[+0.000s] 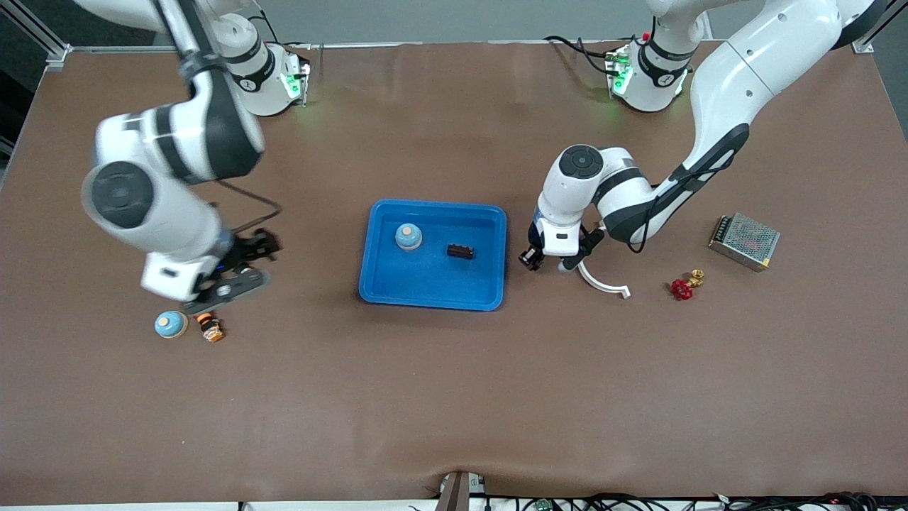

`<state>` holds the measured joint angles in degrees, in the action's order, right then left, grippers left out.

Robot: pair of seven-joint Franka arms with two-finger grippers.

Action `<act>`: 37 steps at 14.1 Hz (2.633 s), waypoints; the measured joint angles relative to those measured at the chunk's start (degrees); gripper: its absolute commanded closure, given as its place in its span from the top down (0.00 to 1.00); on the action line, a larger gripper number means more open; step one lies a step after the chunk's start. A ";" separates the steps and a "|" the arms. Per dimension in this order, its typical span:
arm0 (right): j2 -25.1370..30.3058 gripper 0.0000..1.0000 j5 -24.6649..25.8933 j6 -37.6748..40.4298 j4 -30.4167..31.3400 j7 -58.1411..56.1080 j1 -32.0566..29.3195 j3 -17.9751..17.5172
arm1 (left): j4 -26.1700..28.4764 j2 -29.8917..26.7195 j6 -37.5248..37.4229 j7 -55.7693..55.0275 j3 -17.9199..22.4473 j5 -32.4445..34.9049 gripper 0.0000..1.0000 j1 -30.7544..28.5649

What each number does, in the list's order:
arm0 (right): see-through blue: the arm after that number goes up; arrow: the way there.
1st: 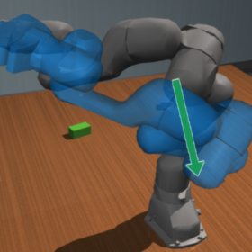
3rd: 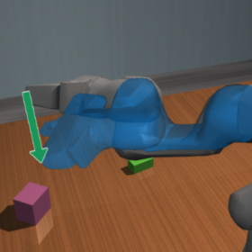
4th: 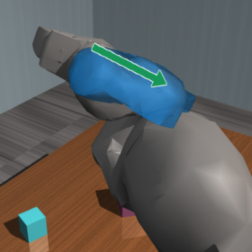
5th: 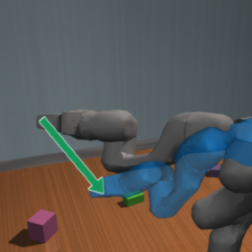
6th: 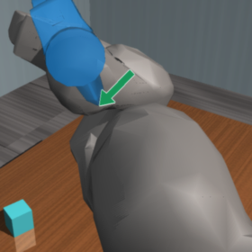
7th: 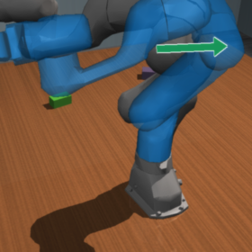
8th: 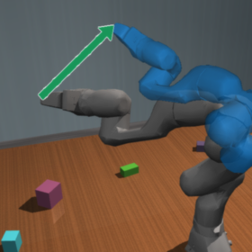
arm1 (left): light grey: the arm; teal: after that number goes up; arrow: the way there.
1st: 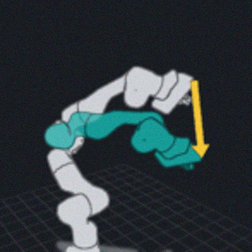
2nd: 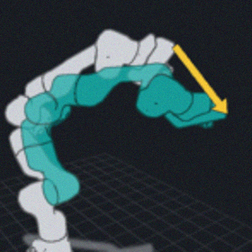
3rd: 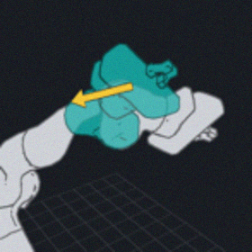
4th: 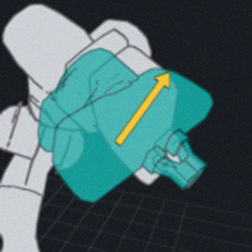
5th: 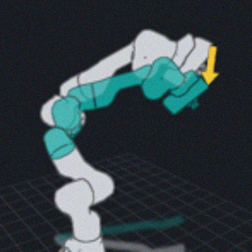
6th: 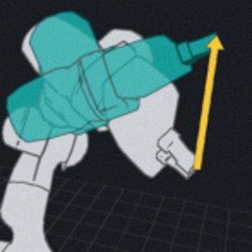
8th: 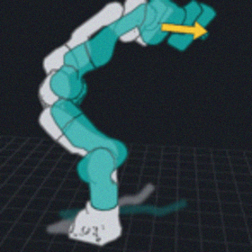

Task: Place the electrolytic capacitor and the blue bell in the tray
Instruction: 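Place the bell in the tray while the left gripper carries the capacitor, then release the capacitor in the tray while the right gripper grasps another bell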

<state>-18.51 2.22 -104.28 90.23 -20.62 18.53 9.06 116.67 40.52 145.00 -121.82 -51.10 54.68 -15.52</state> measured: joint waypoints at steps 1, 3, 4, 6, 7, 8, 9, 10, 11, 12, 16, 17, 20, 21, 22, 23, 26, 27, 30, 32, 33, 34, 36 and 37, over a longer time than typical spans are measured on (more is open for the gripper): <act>-0.33 1.00 0.40 -1.89 0.00 -6.33 -3.12 0.04 | -1.46 0.00 -0.58 -2.23 -0.08 -1.99 0.00 0.89; -1.60 1.00 0.46 -5.14 -0.01 -17.21 -8.98 0.07 | -4.64 0.01 -2.70 -6.79 -0.11 -6.27 0.00 3.48; -2.68 1.00 0.46 -6.43 -0.01 -20.94 -11.45 0.05 | -6.21 0.01 -3.43 -9.49 -0.11 -7.60 0.00 4.83; -5.95 1.00 0.39 -9.93 0.12 -27.32 -15.19 -0.09 | -8.91 0.03 -4.20 -15.43 0.63 -8.37 0.00 7.80; -7.98 1.00 0.02 -11.93 0.17 -30.05 -16.53 -0.16 | -10.22 0.07 -4.29 -17.63 1.87 -8.97 0.00 9.83; -10.04 1.00 -0.55 -13.40 0.18 -31.77 -17.55 -0.20 | -11.71 0.10 -4.32 -19.01 3.91 -10.42 0.00 12.54; -11.89 1.00 -1.07 -14.12 0.16 -32.66 -18.12 -0.21 | -13.51 0.16 -4.32 -19.64 6.79 -12.70 0.00 15.96; -13.43 1.00 -1.26 -14.40 0.13 -32.87 -18.33 -0.25 | -15.49 0.28 -4.34 -19.85 10.14 -15.36 0.00 19.82; -14.69 1.00 -1.40 -14.61 0.10 -32.88 -18.38 -0.30 | -17.54 0.51 -4.46 -19.95 13.72 -17.99 0.00 23.82; -15.71 1.00 -1.50 -14.87 0.10 -32.88 -18.47 -0.33 | -19.72 0.93 -4.68 -20.09 17.43 -20.45 0.00 27.91; -18.15 1.00 -1.56 -17.66 0.07 -34.67 -19.59 -0.38 | -27.46 4.60 -5.34 -20.63 27.01 -26.03 0.00 38.79; -18.57 1.00 -1.68 -18.09 0.07 -35.75 -20.10 -0.38 | -28.73 5.52 -5.41 -20.75 28.04 -26.42 0.00 39.96; -19.88 1.00 -2.00 -18.67 0.29 -37.71 -21.53 -0.40 | -31.78 7.97 -5.69 -20.90 30.08 -26.81 0.00 42.10; -20.37 1.00 -2.03 -19.63 0.70 -38.06 -21.83 -0.45 | -32.63 8.66 -5.80 -20.95 30.78 -26.93 0.00 42.74; -20.86 1.00 -2.04 -21.20 1.32 -38.22 -22.08 -0.47 | -33.40 9.35 -5.87 -21.00 31.43 -26.99 0.00 43.40; -21.24 1.00 -2.05 -22.40 1.98 -38.30 -22.22 -0.47 | -33.94 9.88 -5.92 -21.05 32.01 -27.02 0.00 43.97; -21.49 1.00 -2.08 -24.00 3.64 -38.33 -22.27 -0.71 | -34.54 10.79 -6.07 -21.31 32.66 -27.10 0.00 45.01; -21.49 1.00 -2.08 -24.49 3.97 -38.33 -22.27 -0.86 | -34.58 10.84 -6.11 -21.35 32.72 -27.10 0.00 45.16; -21.70 1.00 -2.09 -25.71 4.44 -38.33 -22.27 -1.04 | -34.67 10.84 -6.32 -20.13 32.82 -27.08 0.99 45.67; -21.96 1.00 -2.09 -26.39 4.72 -38.33 -22.27 -1.07 | -34.96 10.84 -8.39 -16.81 32.83 -27.09 1.00 45.91; -22.12 1.00 -2.10 -26.74 4.88 -38.33 -22.27 -1.07 | -35.27 10.83 -9.56 -15.71 32.83 -27.09 1.00 45.91; -22.30 1.00 -2.10 -26.99 4.95 -38.33 -22.28 -1.07 | -35.68 10.70 -10.37 -14.54 32.83 -27.09 1.00 45.87; -22.65 1.00 -2.10 -27.36 5.04 -38.33 -22.34 -1.07 | -36.42 10.17 -13.26 -11.41 32.47 -27.19 1.00 45.58; -22.80 1.00 -2.11 -27.86 5.14 -38.33 -22.37 -1.07 | -36.75 9.74 -15.34 -8.62 31.68 -28.22 1.00 44.82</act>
<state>-41.32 0.11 -132.13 95.37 -58.95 -3.84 7.99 79.92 50.26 129.67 -130.44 -19.42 26.47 29.30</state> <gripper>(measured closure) 0.000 0.009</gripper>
